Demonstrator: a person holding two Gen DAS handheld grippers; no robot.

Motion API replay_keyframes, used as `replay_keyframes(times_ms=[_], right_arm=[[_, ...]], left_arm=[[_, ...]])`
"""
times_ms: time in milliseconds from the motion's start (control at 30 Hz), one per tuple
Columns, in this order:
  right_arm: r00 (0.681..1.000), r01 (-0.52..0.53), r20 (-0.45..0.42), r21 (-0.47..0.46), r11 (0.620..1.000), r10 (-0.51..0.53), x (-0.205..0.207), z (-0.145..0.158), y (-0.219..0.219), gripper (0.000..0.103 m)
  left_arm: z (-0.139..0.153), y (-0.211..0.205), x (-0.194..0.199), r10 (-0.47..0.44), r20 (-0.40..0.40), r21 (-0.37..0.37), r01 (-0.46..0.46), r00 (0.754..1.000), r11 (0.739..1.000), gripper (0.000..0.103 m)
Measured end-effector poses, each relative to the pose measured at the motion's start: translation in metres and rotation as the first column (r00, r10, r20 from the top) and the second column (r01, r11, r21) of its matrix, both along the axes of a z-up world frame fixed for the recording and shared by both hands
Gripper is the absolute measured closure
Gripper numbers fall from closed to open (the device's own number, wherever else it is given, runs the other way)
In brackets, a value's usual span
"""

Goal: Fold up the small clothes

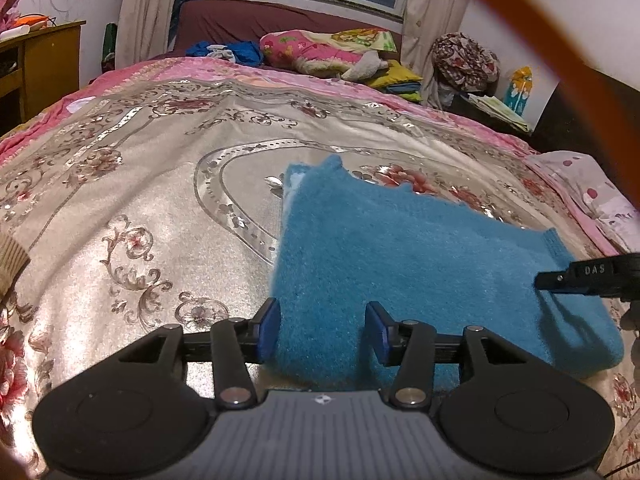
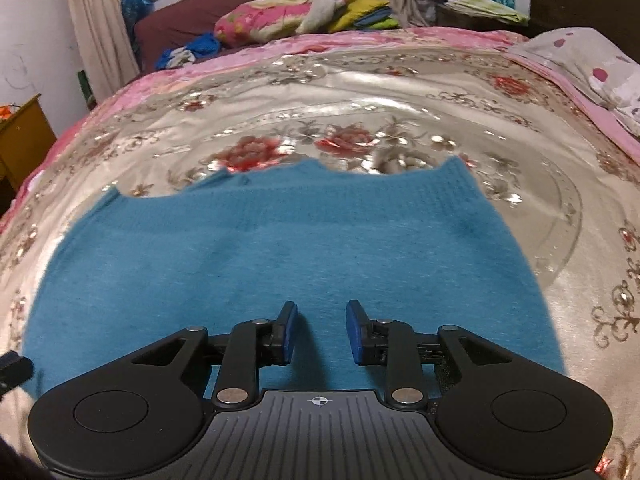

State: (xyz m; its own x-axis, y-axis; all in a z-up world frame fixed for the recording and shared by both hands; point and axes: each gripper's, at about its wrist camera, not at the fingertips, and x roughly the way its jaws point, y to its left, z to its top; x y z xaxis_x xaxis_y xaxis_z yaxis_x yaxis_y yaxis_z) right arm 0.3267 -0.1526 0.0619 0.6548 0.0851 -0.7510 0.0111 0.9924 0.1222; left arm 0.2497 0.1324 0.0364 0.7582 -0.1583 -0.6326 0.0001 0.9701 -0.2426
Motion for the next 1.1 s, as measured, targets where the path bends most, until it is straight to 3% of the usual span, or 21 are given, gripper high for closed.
replay_keyframes(times_ms=[300,600,733,900,1100], right_arm=[[0.99,-0.14,-0.001,0.05,0.989,0.141,0.007,0.017,0.058,0.073],[0.951,-0.308,-0.002,0.093,0.947,0.31,0.029,0.037,0.145,0.059],[0.938,-0.342,-0.027,0.073,0.937,0.345,0.051,0.036,0.182,0.046],[0.937,-0.332,-0.101,0.035,0.942,0.334,0.08,0.018,0.216,0.043],[0.933,-0.339,-0.163,-0.085,0.937,0.322,0.103,0.0,0.249,0.039]], left_arm=[[-0.008,0.005,-0.003,-0.004,-0.028,-0.023,0.003,1.0,1.0,0.042],[-0.017,0.015,-0.003,0.006,-0.038,-0.095,-0.01,0.999,0.995,0.04],[-0.022,0.02,-0.002,0.007,-0.05,-0.135,-0.013,0.999,0.991,0.039],[-0.026,0.022,0.0,-0.003,-0.059,-0.154,-0.006,0.998,0.988,0.039],[-0.03,0.024,0.002,-0.014,-0.066,-0.17,0.003,0.998,0.985,0.038]])
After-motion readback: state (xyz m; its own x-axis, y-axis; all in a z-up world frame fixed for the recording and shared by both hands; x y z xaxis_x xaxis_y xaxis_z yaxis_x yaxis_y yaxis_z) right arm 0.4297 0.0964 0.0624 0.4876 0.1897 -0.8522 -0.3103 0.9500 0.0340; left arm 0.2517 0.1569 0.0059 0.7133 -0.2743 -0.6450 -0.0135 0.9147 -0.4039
